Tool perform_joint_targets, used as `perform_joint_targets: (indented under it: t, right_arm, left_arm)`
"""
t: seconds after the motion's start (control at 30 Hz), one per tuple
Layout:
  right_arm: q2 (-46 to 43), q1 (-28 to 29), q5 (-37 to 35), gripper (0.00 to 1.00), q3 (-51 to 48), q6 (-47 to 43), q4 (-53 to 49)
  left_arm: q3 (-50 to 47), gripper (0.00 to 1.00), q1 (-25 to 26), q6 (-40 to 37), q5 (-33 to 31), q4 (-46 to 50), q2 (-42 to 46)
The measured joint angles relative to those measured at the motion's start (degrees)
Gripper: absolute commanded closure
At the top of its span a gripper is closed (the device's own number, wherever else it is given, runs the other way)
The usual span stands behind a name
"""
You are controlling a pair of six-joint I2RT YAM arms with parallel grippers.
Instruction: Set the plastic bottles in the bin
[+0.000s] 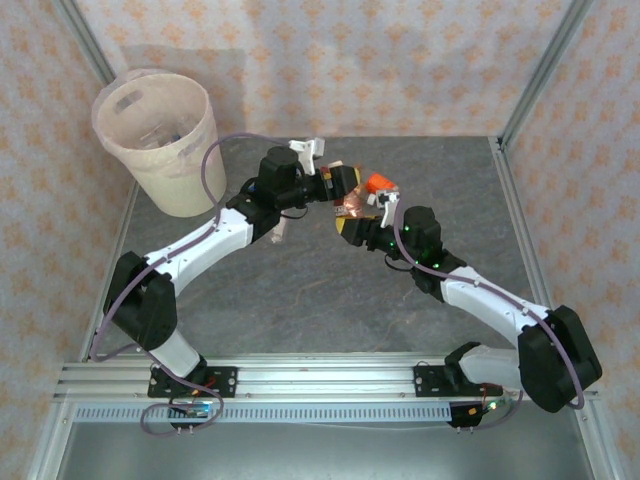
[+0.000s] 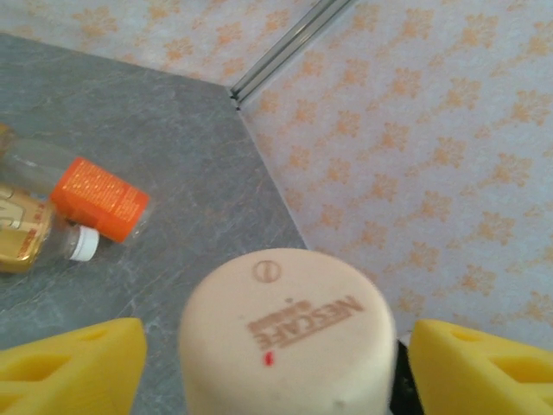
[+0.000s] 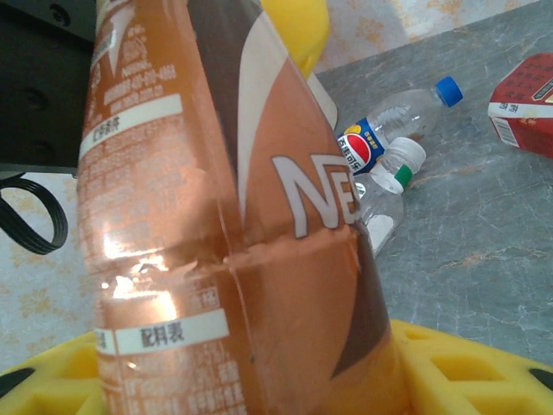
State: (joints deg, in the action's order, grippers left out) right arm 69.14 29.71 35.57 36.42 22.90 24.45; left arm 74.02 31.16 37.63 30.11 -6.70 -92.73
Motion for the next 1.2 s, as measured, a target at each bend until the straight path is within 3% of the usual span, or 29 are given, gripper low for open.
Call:
perform_joint_targets:
  t: [0.13,0.3,0.37,0.5,0.63,0.87,1.03,1.2]
  right_arm:
    - [0.0,0.04,0.98,0.52,0.15,-0.02,-0.17]
    - [-0.15,0.04,1.97,0.44,0.2,-0.42,-1.42]
    - [-0.94,0.04,1.97,0.38,0.2,-0.61,-2.64]
    - [-3.61,0.11,1.18,0.17,0.22,-1.81,-5.33]
    - [-7.87,0.28,-3.21,0.0,0.24,-4.0,-7.02]
    - [-13.18,0.26,-16.74,0.01,0.24,-7.02,-10.1]
    - [-13.9,0.26,-30.27,0.01,-0.28,-6.82,-10.91]
    - [-13.44,0.24,-38.95,0.01,-1.51,-5.35,-11.28]
  left_arm:
    - [0.24,0.43,-0.02,-1.01,-0.87,1.14,-0.26]
    - [0.42,0.54,0.24,-1.33,-0.74,1.16,-0.31]
    - [0.42,0.55,0.33,-1.2,-0.74,1.16,-0.31]
    - [0.42,0.58,0.48,-1.03,-1.29,1.14,-0.11]
    - [-0.11,0.6,0.28,-1.77,-5.25,2.32,1.29]
    - [-1.92,0.61,-1.92,-4.76,-15.26,7.37,8.5]
    - [-6.12,0.62,-4.04,-8.57,-26.75,7.69,17.57]
    - [-8.76,0.62,-7.19,-13.07,-38.07,5.05,24.2]
